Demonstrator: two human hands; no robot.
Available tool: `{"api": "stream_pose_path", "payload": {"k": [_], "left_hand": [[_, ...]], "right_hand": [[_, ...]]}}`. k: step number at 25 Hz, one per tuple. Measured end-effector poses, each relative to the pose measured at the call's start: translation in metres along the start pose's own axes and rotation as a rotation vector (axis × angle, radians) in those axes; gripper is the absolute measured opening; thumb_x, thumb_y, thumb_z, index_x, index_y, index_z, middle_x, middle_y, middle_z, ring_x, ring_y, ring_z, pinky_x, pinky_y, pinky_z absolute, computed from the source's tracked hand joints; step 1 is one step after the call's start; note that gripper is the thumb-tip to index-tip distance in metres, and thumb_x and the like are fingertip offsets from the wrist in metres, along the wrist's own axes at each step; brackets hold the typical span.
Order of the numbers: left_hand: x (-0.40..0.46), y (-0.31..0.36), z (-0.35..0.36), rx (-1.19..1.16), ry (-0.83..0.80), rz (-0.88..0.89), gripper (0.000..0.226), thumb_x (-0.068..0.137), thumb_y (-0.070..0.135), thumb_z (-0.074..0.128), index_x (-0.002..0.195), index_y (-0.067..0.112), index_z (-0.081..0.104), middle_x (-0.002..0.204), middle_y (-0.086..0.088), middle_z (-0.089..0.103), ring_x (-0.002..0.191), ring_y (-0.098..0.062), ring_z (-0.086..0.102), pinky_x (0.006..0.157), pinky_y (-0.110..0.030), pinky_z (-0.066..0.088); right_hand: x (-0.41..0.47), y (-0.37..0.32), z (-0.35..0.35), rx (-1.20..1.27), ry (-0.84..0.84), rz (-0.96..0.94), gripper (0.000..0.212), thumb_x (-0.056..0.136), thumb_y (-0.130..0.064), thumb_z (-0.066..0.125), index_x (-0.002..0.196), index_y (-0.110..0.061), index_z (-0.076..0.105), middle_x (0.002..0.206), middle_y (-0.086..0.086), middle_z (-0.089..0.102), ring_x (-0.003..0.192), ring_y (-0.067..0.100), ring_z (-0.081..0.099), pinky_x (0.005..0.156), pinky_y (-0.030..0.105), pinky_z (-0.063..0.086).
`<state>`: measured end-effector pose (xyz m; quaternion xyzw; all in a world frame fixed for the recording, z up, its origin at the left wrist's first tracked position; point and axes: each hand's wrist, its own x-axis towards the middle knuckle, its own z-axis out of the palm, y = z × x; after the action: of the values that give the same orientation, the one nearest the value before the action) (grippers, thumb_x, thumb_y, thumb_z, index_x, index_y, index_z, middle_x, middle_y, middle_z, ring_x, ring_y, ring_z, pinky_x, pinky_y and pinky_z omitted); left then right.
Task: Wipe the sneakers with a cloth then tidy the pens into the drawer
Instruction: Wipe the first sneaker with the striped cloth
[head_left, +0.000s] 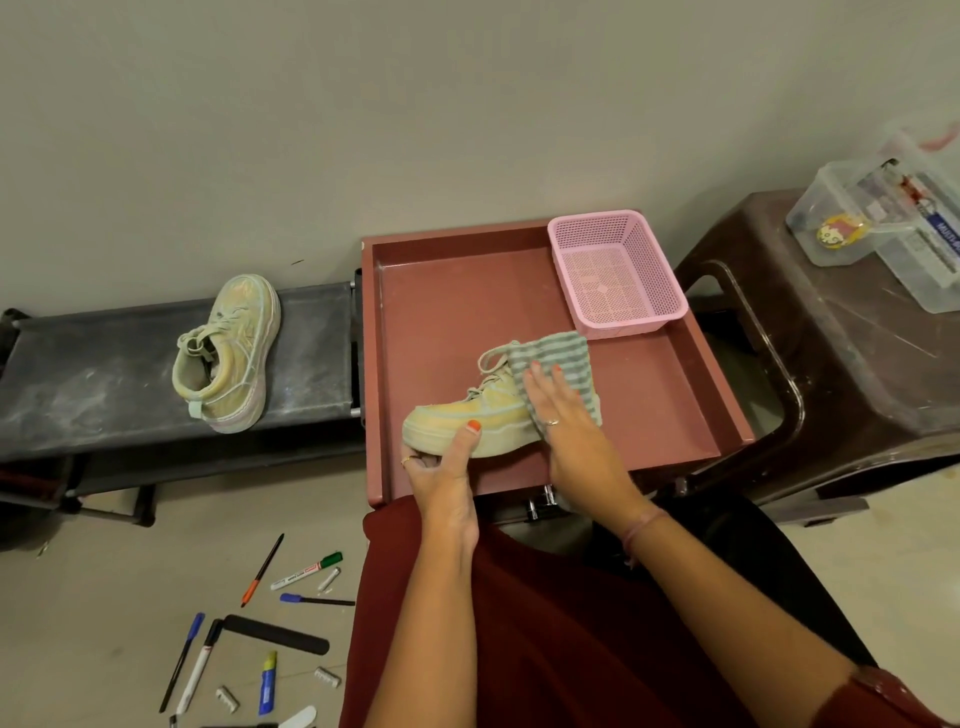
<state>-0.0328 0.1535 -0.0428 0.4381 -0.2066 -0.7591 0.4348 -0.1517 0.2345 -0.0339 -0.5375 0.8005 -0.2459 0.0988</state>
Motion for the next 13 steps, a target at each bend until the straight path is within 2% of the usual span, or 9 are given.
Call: {"api": "stream_pose_path", "payload": {"k": [2, 4, 6, 9, 11, 13], "left_hand": [[0.000, 0.000, -0.001, 0.000, -0.014, -0.002, 0.059, 0.078, -0.011, 0.068, 0.128, 0.012, 0.047, 0.112, -0.005, 0.066, 0.102, -0.017, 0.065, 0.101, -0.035, 0.047], [0.000, 0.000, -0.001, 0.003, -0.019, 0.000, 0.065, 0.077, -0.010, 0.069, 0.134, 0.008, 0.044, 0.114, -0.006, 0.065, 0.104, -0.018, 0.064, 0.101, -0.036, 0.047], [0.001, -0.001, 0.000, 0.005, -0.023, 0.000, 0.066, 0.077, -0.010, 0.069, 0.136, 0.006, 0.042, 0.114, -0.007, 0.065, 0.103, -0.018, 0.065, 0.099, -0.035, 0.049], [0.004, 0.000, 0.000, 0.004, -0.022, 0.001, 0.069, 0.077, -0.009, 0.070, 0.138, 0.005, 0.041, 0.111, -0.006, 0.067, 0.100, -0.016, 0.067, 0.094, -0.031, 0.053], [0.007, -0.001, -0.001, 0.008, -0.034, -0.005, 0.072, 0.075, -0.008, 0.073, 0.138, 0.003, 0.041, 0.115, -0.009, 0.066, 0.102, -0.017, 0.067, 0.094, -0.031, 0.053], [0.007, -0.001, -0.001, 0.028, -0.031, -0.002, 0.072, 0.075, -0.009, 0.073, 0.138, 0.001, 0.041, 0.120, -0.013, 0.064, 0.104, -0.020, 0.066, 0.094, -0.031, 0.053]], "right_hand": [[0.003, 0.031, -0.006, 0.031, 0.022, 0.142, 0.096, 0.074, 0.024, 0.034, 0.153, -0.022, 0.006, 0.160, -0.009, 0.000, 0.147, 0.009, 0.000, 0.116, 0.024, 0.013], [0.015, 0.044, -0.017, 0.234, 0.019, 0.399, 0.087, 0.078, 0.022, 0.033, 0.152, -0.018, 0.013, 0.157, 0.000, 0.019, 0.144, 0.016, 0.019, 0.113, 0.020, 0.017], [0.018, 0.040, -0.021, 0.342, 0.019, 0.493, 0.081, 0.082, 0.020, 0.032, 0.152, -0.015, 0.014, 0.154, 0.004, 0.025, 0.142, 0.020, 0.024, 0.110, 0.016, 0.016], [0.008, 0.015, -0.011, 0.317, 0.032, 0.476, 0.086, 0.081, 0.022, 0.030, 0.151, -0.017, 0.001, 0.160, 0.000, 0.001, 0.146, 0.015, 0.005, 0.118, 0.024, 0.005], [-0.003, -0.007, -0.001, 0.251, 0.038, 0.347, 0.089, 0.078, 0.025, 0.028, 0.151, -0.018, -0.001, 0.158, -0.006, -0.010, 0.145, 0.008, -0.010, 0.118, 0.025, 0.000], [-0.006, -0.021, 0.005, 0.201, -0.002, 0.194, 0.089, 0.078, 0.024, 0.028, 0.151, -0.019, 0.000, 0.155, -0.011, -0.013, 0.143, 0.006, -0.016, 0.118, 0.026, -0.001]]}}
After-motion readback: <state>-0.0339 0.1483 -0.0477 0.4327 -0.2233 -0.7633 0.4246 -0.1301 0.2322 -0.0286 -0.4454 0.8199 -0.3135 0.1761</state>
